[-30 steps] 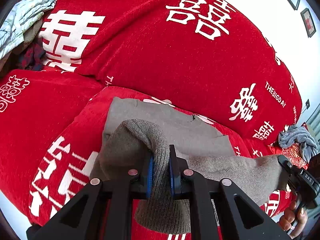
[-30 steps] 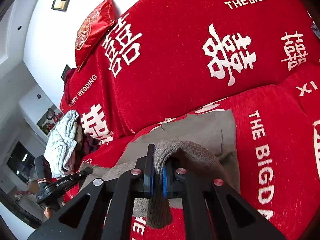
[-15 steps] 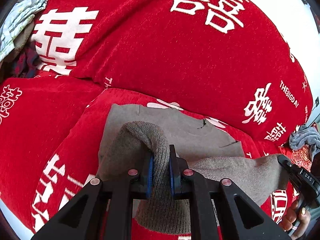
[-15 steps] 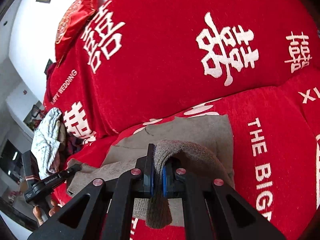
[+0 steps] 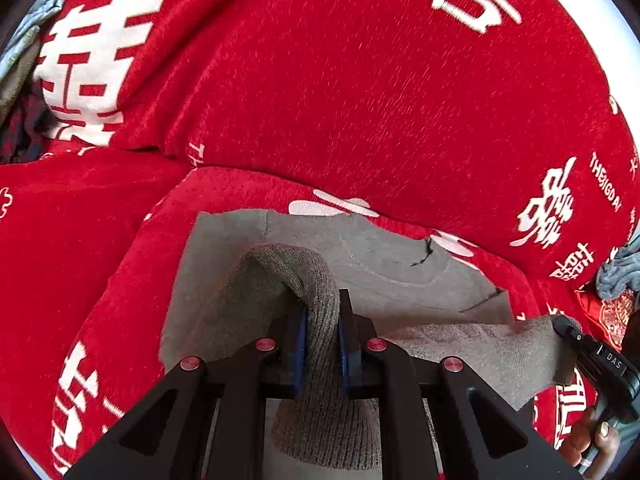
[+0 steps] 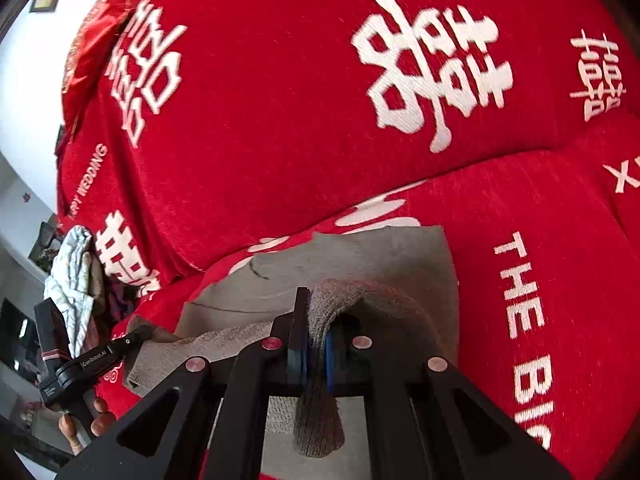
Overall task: Fold small clothes
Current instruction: 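Lift the hem with both tools and fold it toward the collar, then open both tools to lay the hem on the sweater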
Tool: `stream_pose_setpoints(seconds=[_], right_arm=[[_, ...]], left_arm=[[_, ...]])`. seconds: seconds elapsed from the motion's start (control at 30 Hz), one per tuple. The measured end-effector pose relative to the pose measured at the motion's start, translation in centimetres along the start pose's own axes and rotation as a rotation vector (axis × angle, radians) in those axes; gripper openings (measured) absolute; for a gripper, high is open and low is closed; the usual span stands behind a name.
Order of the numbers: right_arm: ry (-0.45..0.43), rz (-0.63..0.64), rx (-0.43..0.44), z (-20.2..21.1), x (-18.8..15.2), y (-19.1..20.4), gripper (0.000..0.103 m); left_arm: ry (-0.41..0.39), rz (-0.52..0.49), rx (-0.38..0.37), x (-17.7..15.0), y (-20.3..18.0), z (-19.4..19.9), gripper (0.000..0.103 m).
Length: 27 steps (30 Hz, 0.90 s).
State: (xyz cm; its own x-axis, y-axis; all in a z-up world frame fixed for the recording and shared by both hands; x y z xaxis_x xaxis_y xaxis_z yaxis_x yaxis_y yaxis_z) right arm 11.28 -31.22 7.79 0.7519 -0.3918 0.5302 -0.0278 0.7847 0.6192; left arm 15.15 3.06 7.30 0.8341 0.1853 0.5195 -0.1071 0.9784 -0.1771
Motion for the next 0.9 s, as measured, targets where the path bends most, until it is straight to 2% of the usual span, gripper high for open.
stream_pose_setpoints(seconds=[0.23, 0.37, 0.4, 0.43, 0.47, 0.5, 0.53, 0.6, 0.73, 0.77, 0.8, 0.9], right_arm=[[0.027, -0.048, -0.021, -2.6, 0.2, -2.4, 0.006], [0.053, -0.054, -0.044, -4.2, 0.3, -3.2, 0.006], [0.06, -0.056, -0.049, -4.5, 0.3, -3.4, 0.007], [0.067, -0.061, -0.054, -4.9, 0.3, -3.7, 0.008], [0.076, -0.075, -0.06, -5.3, 0.3, -4.0, 0.01], [0.081, -0.093, -0.06, -5.6, 0.2, -4.4, 0.01], [0.089, -0.11, -0.057, -5.9, 0.1, -4.7, 0.01], [0.112, -0.139, -0.064, -6.4, -0.1, -5.4, 0.026], [0.118, -0.163, -0.038, -6.5, -0.2, -5.7, 0.051], [0.113, -0.161, -0.041, -6.3, -0.1, -5.6, 0.061], [0.104, -0.158, -0.042, -5.9, 0.0, -5.4, 0.065], [0.078, -0.142, -0.03, -4.4, 0.3, -4.6, 0.066]], left_arm=[[0.028, -0.019, 0.041, 0.1, 0.0, -3.2, 0.015], [0.085, 0.023, 0.049, -0.1, 1.1, -5.5, 0.016], [0.109, 0.035, 0.05, -0.1, 1.4, -6.1, 0.02], [0.132, 0.043, 0.043, -0.2, 1.6, -6.7, 0.04], [0.159, 0.056, 0.024, -0.2, 1.9, -7.3, 0.076], [0.157, 0.071, 0.008, -0.2, 2.1, -7.5, 0.09], [0.13, 0.082, 0.014, -0.2, 2.3, -7.3, 0.096], [0.1, 0.073, 0.033, 0.0, 2.3, -7.0, 0.096], [0.116, 0.088, -0.004, 0.1, 2.7, -6.9, 0.096], [0.115, 0.094, -0.012, 0.1, 2.9, -6.7, 0.096], [0.11, 0.107, -0.03, 0.1, 3.3, -6.3, 0.096], [0.101, 0.133, -0.089, -0.4, 4.7, -4.8, 0.096]])
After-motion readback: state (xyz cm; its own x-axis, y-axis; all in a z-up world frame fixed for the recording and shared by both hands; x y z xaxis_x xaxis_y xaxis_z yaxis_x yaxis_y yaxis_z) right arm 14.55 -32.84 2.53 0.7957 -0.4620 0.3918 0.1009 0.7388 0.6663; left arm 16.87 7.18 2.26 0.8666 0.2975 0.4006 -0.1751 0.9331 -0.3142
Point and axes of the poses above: each gripper's, at about its wrist camera, not at the fingertips, and z roughly against the way its jaws point, y to its left, x to its top, the point moved 2 cm from there along -z, roughly the way its jaws point, and after that the axes turned 7 degrees about x, right-handed, at the moved point
